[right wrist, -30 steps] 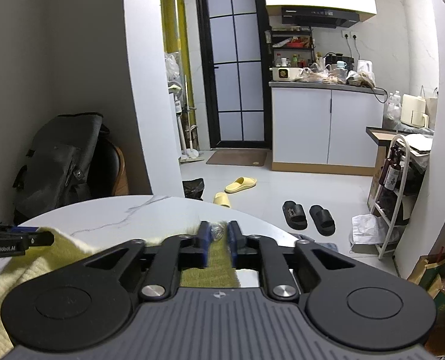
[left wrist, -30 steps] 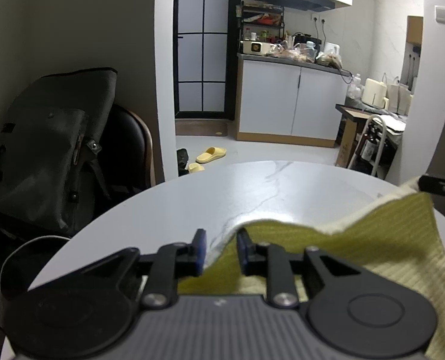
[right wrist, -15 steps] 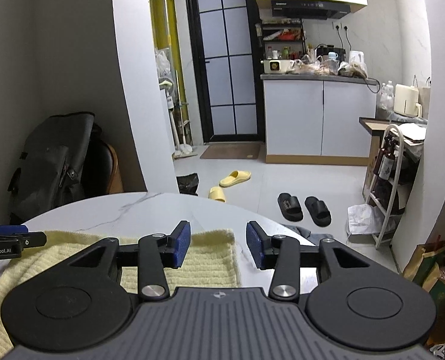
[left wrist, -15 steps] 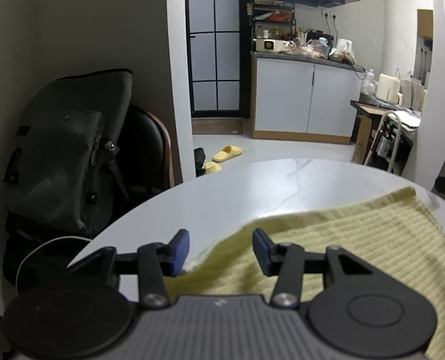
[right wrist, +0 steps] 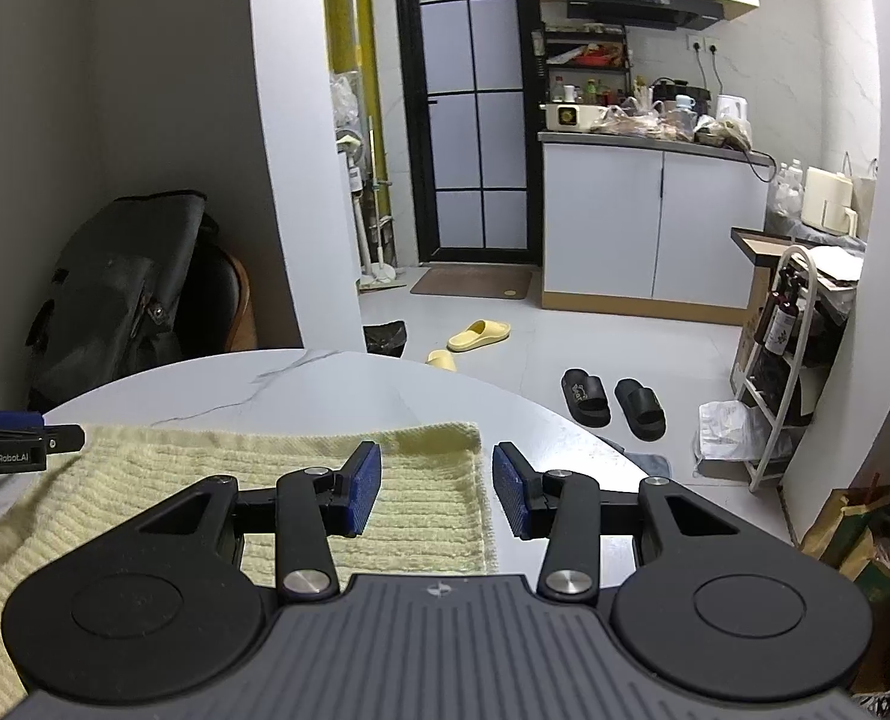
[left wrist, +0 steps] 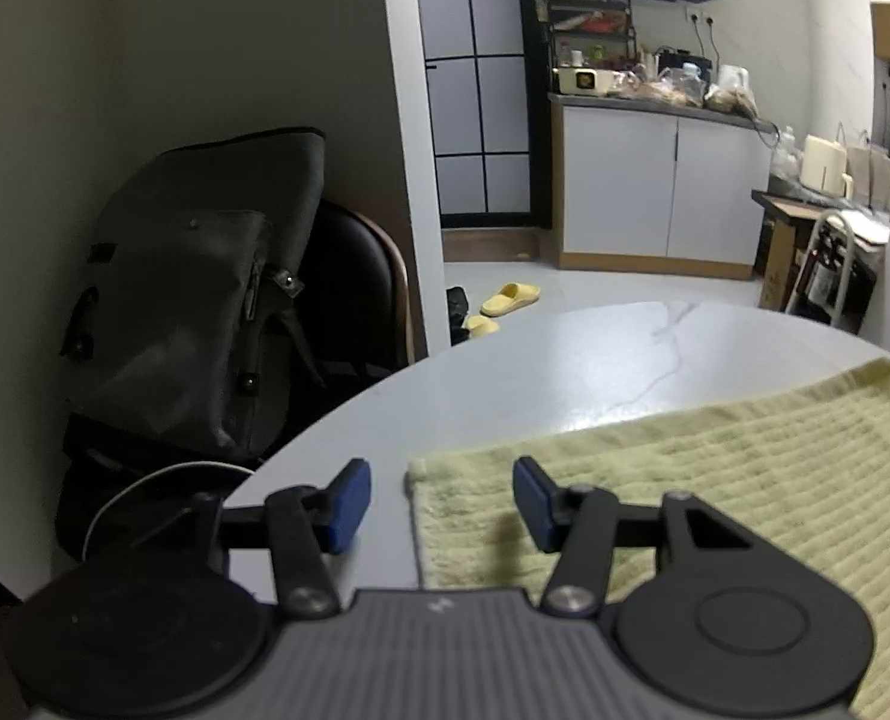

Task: Fold towel
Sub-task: 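Lower the towel flat onto the table and open both grippers, then move both grippers to the towel edge nearest them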

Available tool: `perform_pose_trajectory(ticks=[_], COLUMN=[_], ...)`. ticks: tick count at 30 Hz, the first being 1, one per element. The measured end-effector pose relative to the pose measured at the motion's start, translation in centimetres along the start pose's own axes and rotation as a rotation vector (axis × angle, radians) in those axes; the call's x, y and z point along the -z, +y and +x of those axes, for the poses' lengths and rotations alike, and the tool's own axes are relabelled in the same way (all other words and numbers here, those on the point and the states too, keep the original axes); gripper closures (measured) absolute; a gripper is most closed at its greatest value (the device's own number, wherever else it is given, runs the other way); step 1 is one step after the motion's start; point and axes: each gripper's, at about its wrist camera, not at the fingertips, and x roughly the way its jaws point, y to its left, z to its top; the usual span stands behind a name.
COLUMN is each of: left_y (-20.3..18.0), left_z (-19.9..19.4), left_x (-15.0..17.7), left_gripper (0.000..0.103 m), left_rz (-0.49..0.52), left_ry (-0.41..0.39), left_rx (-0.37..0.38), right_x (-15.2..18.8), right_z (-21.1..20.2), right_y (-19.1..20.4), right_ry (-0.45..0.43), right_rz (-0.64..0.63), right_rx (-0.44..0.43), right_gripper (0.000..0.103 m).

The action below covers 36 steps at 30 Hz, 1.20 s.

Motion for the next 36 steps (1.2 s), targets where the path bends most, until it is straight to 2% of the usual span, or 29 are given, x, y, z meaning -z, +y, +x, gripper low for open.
perform_pose_trajectory(ticks=[6, 16, 21, 25, 28, 36], left_y=[-0.4, 0.1, 0.9, 1.1, 1.3, 2.8], left_z=[-1.5, -4.6, -6.4, -8.0, -9.3, -11.0], left_x=[0.5, 3.0, 3.9, 4.6, 5.0, 6.8], left_gripper=[0.047, 0.047, 0.046, 0.046, 0.046, 0.046], left_rz=[-0.005, -0.032, -0.058, -0.054, -0.045, -0.099], left_ry=[-0.005, 0.02, 0.018, 0.006, -0.009, -0.019], left_rx=[0.035, 0.076, 0.091, 0.108, 0.123, 0.204], right_x=[0.3, 0.9, 1.2, 1.6, 1.9, 2.5], right_z=[0.0, -0.2, -1.4, -2.3, -3.2, -6.1], right_y=[-0.1, 0.3, 1.9, 3.6, 4.6, 6.3], right_ry=[0.037, 0.073, 0.067, 0.075, 0.084, 0.091], right_rz=[0.016, 0.052, -0.034, -0.07, -0.092, -0.107], right_rx=[-0.064, -0.075, -0.116, -0.112, -0.118, -0.127], right_gripper=[0.057, 0.057, 0.057, 0.057, 0.057, 0.057])
